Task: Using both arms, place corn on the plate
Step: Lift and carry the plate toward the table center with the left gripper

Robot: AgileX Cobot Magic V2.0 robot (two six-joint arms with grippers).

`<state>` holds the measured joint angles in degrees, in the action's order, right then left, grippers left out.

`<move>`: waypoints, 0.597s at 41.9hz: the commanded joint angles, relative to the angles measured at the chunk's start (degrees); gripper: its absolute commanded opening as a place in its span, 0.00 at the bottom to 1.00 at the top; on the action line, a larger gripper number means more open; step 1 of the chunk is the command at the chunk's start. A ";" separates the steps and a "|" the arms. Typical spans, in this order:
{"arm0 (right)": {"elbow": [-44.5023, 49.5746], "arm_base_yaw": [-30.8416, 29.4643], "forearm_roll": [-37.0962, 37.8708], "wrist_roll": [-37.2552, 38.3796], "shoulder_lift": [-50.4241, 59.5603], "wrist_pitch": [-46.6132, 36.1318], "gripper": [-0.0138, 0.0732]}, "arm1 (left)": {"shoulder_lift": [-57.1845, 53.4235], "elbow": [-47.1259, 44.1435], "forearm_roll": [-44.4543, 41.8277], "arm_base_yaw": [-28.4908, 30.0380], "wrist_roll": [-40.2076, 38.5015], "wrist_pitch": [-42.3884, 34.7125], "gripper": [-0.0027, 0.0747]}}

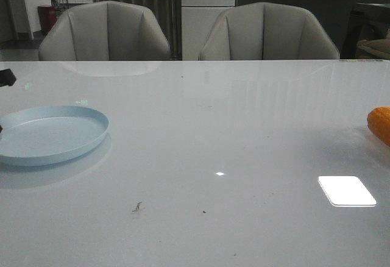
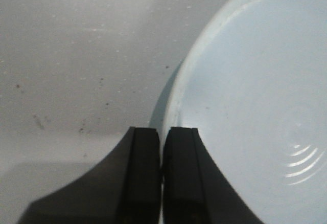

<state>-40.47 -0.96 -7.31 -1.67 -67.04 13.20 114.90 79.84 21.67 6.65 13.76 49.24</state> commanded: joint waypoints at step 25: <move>-2.14 -0.27 0.26 -0.49 1.12 -3.58 0.79 | -3.27 19.17 9.13 -19.71 1.38 4.11 0.16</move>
<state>-40.47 -0.96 -7.31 -1.67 -67.04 13.34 114.90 96.88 28.04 -9.86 15.28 56.00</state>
